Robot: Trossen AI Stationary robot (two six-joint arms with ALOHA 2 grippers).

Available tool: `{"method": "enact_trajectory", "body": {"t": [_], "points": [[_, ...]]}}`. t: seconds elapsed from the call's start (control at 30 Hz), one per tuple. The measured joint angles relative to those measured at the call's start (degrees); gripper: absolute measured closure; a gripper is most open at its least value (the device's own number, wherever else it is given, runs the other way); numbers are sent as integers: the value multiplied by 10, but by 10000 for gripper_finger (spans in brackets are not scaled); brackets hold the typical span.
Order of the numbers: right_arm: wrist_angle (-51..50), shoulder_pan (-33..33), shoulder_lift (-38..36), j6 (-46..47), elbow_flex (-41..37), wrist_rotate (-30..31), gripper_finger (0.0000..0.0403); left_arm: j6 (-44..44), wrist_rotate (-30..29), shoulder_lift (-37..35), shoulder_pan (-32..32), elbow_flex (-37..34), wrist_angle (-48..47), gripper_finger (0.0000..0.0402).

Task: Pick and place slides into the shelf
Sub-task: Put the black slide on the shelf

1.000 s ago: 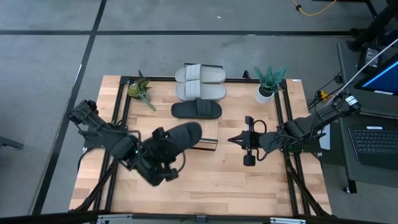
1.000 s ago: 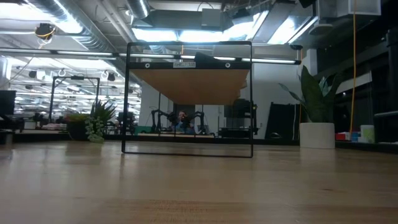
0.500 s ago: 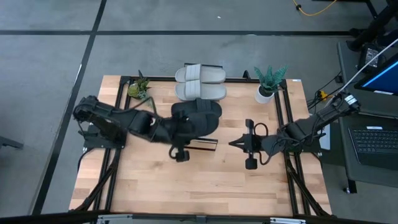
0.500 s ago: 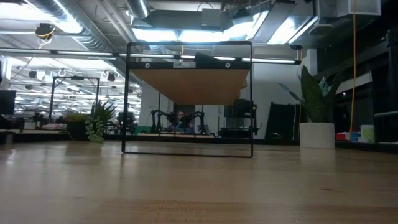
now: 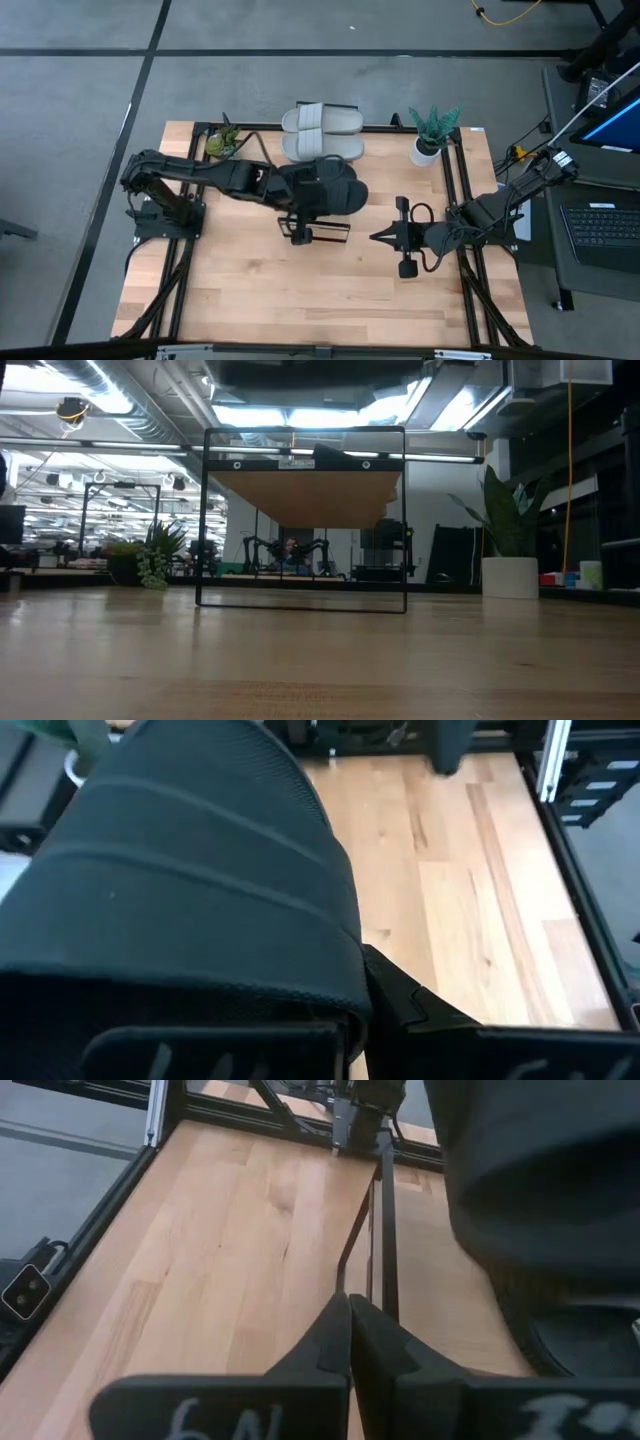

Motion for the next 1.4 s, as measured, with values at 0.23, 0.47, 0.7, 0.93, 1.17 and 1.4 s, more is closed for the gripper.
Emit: {"method": "enact_trajectory", "body": {"t": [0.23,0.47,0.7,0.93,1.17,1.4], "points": [[0,0,0,0,0,0,400,0,95,0,42,-40,24,401],[0,0,0,1,0,0,400,-1,163,0,74,-81,63,401],[0,0,0,0,0,0,400,-47,202,0,88,-118,90,401],[0,0,0,0,0,0,400,-62,217,0,96,-118,96,400],[0,0,0,0,0,0,400,-84,217,0,107,-118,98,397],[0,0,0,0,0,-1,400,-108,221,0,110,-118,98,397]]}}
